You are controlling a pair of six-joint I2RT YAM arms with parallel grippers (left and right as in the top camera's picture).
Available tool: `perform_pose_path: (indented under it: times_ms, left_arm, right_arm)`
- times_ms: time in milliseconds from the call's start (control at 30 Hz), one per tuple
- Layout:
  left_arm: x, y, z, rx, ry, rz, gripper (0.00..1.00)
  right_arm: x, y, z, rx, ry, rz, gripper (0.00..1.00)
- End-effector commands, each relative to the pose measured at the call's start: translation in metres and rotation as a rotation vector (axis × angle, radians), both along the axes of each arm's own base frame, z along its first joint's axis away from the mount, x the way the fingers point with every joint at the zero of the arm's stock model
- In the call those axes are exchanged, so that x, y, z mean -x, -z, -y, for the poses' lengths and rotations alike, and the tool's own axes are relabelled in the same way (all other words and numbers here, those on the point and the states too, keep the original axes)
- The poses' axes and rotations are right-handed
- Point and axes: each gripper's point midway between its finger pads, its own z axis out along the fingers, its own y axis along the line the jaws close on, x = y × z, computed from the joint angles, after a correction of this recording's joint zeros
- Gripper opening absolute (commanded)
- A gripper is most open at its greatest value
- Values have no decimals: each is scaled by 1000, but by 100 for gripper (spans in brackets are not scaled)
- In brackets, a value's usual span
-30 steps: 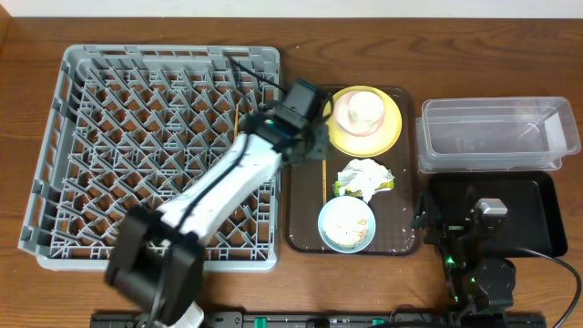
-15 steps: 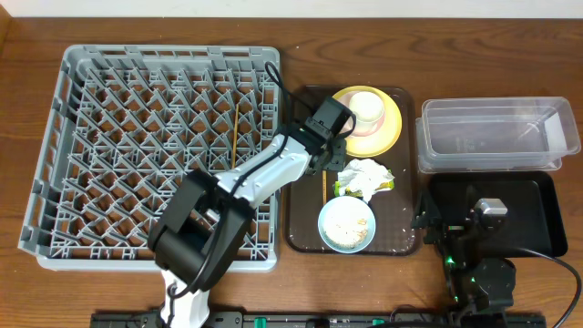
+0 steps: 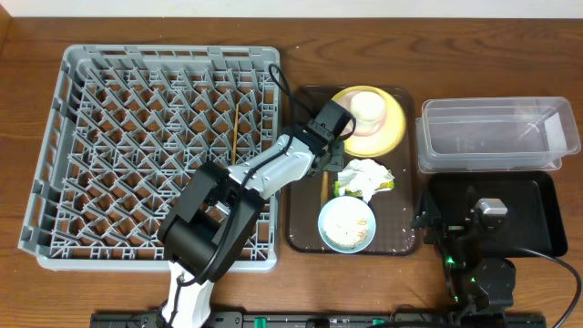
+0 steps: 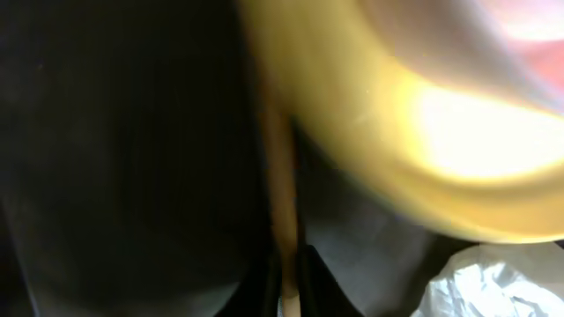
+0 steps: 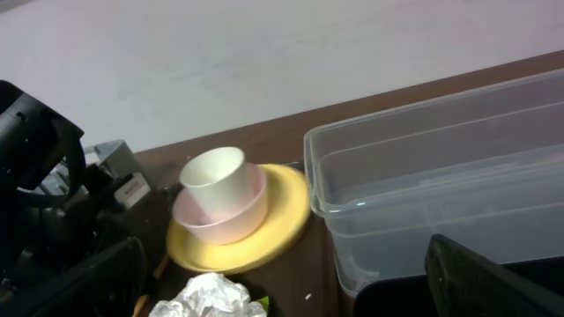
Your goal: Sort waste into correct bins and load items into the dishwasher rack
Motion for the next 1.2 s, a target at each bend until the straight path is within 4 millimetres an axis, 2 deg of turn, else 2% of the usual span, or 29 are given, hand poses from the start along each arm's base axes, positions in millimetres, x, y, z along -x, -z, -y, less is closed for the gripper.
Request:
perform_pose_path:
  times_ms: [0,167,333,400,533,733,833,1067,1100,1167]
  left_arm:
    - [-6,2,-16,-61,-35,21,7]
    - [-19,-39,-34,-101,-87,131,6]
    - [-18,-89,-40,-87,-62,214,6]
    - [-18,-109,-49,-104,-83,258,6]
    - [-16,-132,-71,-170,-129,309,6]
    - [-10,-126,-101,-327,-144,296,6]
    - [-9,-124,-104,-333,-143,282,7]
    - [2,-116,-76,-188,-70,201,14]
    - [4,-115,-69,-156,-57,186,17]
    - [8,-114,-58,-105,-30,167,31]
  right_arm:
    - [0,1,-2,11,-8,-1,99]
    - [0,1,-2,11,-8,-1,99]
    - [0,1,-2,11,-8,-1,99]
    - [0,1,-2,11,-8,-1,99]
    - [0,1,-2,11,-8,-1,99]
    - [0,1,-2,11,-8,-1,99]
    - [0,1,-2,11,-8,-1,99]
    - [0,1,-2,11,-8,-1,99]
    - [0,1,-2,11,-8,-1,99]
    - [0,1,-2,11,-8,-1,99]
